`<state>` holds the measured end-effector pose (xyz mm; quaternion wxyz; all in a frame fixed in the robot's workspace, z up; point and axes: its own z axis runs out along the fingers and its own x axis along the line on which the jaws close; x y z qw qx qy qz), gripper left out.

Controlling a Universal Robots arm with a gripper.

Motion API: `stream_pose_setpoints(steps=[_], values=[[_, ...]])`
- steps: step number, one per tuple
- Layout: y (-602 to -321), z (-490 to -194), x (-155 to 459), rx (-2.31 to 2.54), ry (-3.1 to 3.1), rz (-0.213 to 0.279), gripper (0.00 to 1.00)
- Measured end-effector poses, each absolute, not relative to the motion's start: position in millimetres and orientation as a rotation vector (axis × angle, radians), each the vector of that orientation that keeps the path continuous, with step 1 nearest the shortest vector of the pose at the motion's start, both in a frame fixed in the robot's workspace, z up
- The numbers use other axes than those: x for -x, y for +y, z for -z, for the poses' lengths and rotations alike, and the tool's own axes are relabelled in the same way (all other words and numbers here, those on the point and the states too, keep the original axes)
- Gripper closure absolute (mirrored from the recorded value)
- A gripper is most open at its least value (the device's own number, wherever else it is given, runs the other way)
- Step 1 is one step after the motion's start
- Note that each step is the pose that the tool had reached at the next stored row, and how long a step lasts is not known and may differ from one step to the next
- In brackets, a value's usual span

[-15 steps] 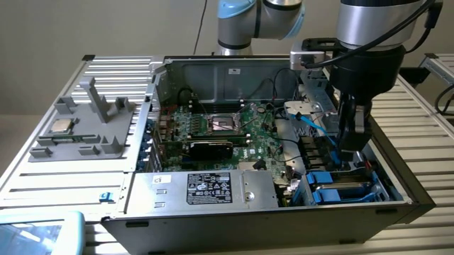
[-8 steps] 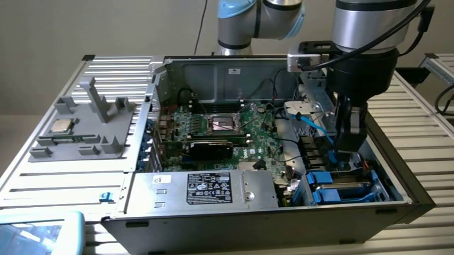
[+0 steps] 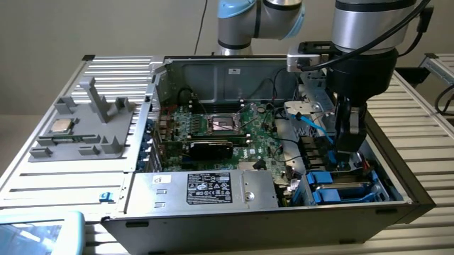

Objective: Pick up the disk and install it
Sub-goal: 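Insert the first disk wire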

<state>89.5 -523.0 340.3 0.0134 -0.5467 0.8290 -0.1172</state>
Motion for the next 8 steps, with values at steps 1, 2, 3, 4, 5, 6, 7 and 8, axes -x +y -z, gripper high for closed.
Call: stream_pose_setpoints(steps=[1,2,3,4,5,6,7,8], values=[[-522.7,-340.4,-89.6,1.703,2.582,0.365,0.63],[-522.7,-340.4,-89.6,1.703,2.582,0.365,0.56],[-522.7,-340.4,-89.6,1.703,2.582,0.365,0.56],[-522.6,-340.4,-89.6,1.703,2.582,0.365,0.56],[-522.6,-340.4,-89.6,1.703,2.582,0.365,0.56],[-522.6,-340.4,-89.6,1.703,2.582,0.365,0.56],[-522.6,-340.4,-89.6,1.703,2.582,0.365,0.56],[-522.6,-340.4,-89.6,1.703,2.582,0.365,0.56]])
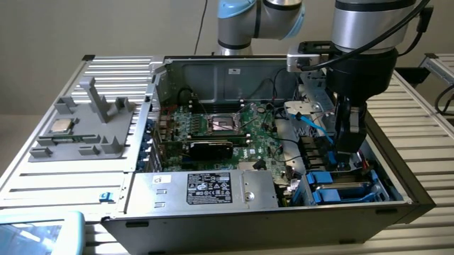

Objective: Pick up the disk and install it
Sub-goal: 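Insert the first disk wire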

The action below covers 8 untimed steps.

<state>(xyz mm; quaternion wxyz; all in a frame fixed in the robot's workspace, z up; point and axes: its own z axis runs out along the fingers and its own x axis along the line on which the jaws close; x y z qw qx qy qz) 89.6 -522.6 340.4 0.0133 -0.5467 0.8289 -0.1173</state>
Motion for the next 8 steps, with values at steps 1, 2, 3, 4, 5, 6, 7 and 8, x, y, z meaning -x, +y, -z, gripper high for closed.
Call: stream_pose_setpoints(steps=[1,2,3,4,5,6,7,8], values=[[-522.5,-340.4,-89.6,1.703,2.582,0.365,0.56],[-522.4,-340.4,-89.6,1.703,2.582,0.365,0.56],[-522.3,-340.4,-89.6,1.703,2.582,0.365,0.56],[-522.2,-340.4,-89.6,1.703,2.582,0.365,0.54],[-522.1,-340.4,-89.6,1.703,2.582,0.366,0.54],[-522.0,-340.5,-89.6,1.703,2.582,0.366,0.48],[-521.8,-340.7,-89.5,1.703,2.582,0.367,0.48],[-521.7,-341.5,-89.6,1.702,2.581,0.367,0.48]])
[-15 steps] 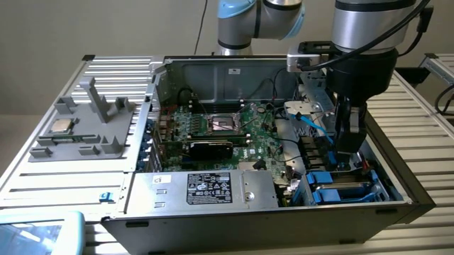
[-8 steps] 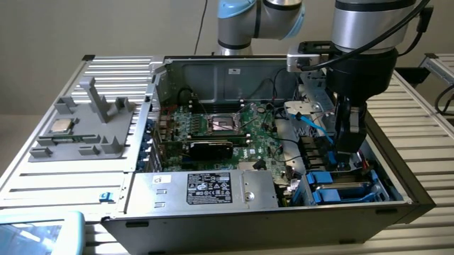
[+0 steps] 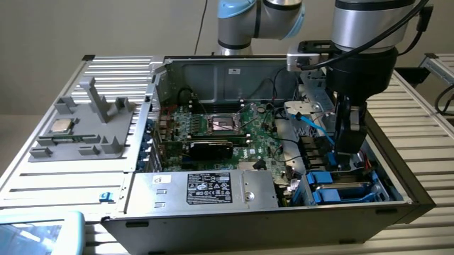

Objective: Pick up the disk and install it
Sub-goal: 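Insert the first disk wire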

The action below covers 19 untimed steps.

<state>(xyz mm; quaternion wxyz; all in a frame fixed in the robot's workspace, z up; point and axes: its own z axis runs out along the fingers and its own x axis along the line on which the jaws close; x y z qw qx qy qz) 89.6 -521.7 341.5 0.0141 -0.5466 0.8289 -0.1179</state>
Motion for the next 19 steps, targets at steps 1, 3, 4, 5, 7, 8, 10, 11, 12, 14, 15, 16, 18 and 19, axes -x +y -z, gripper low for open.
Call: stream_pose_setpoints(steps=[1,3,4,5,7,8,10,11,12,14,15,16,18,19], values=[[-522,-343,-90,1.701,2.58,0.368,0.48],[-522,-350,-91,1.699,2.578,0.37,0.48],[-522,-353,-92,1.699,2.577,0.371,0.48],[-522,-357,-92,1.698,2.577,0.372,0.48],[-522,-366,-93,1.697,2.576,0.373,0.48],[-522,-371,-94,1.697,2.575,0.373,0.48],[-522,-380,-94,1.696,2.575,0.373,0.48],[-522,-384,-95,1.697,2.575,0.374,0.48],[-522,-389,-95,1.696,2.575,0.374,0.48],[-522,-396,-96,1.697,2.575,0.374,0.48],[-522,-397,-97,1.697,2.575,0.374,0.48],[-522,-397,-97,1.696,2.575,0.373,0.48],[-522,-397,-97,1.696,2.575,0.373,0.48],[-522,-397,-97,1.697,2.575,0.373,0.48]])
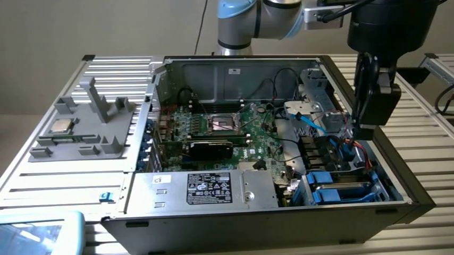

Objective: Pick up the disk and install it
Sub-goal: 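Insert the first disk wire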

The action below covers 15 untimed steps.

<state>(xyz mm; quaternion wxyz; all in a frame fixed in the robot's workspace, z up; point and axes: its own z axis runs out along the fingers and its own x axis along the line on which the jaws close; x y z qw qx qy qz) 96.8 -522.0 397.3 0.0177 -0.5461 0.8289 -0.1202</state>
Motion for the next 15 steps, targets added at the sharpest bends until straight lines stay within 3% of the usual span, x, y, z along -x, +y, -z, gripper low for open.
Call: stream_pose_setpoints(steps=[12,15], values=[[-522.8,-397.4,-96.8,1.696,2.575,0.372,0.48],[-530.2,-397.5,-96.8,1.689,2.569,0.343,0.48]])
